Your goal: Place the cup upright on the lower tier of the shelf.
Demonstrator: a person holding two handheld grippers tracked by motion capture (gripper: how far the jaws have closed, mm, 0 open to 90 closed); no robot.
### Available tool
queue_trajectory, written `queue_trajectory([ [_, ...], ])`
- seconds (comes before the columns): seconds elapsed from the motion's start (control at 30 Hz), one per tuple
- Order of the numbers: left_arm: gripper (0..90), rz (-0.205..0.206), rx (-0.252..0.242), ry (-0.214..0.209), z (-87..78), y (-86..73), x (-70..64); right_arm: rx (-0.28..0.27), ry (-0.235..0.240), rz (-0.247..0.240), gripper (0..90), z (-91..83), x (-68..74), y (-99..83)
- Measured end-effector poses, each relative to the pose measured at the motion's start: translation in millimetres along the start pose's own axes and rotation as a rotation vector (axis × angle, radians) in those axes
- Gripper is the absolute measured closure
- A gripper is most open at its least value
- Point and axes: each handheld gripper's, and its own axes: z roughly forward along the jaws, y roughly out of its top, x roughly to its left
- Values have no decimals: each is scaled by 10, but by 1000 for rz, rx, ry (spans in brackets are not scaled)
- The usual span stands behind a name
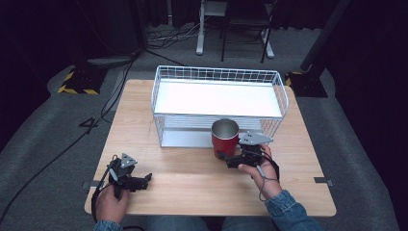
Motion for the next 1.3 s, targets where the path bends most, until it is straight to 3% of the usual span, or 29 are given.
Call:
queue_trajectory([
  [0.23,0,0,0,0,0,0,0,-65,10,5,167,240,-14,42],
  [0.43,0,0,0,0,0,0,0,-73,7,2,167,367,-21,66],
  [1.03,0,-3,-2,-1,1,0,-2,-113,-90,24,167,675,-289,103],
  [1.3,0,0,0,-1,0,0,0,-113,-134,47,167,800,-331,62],
])
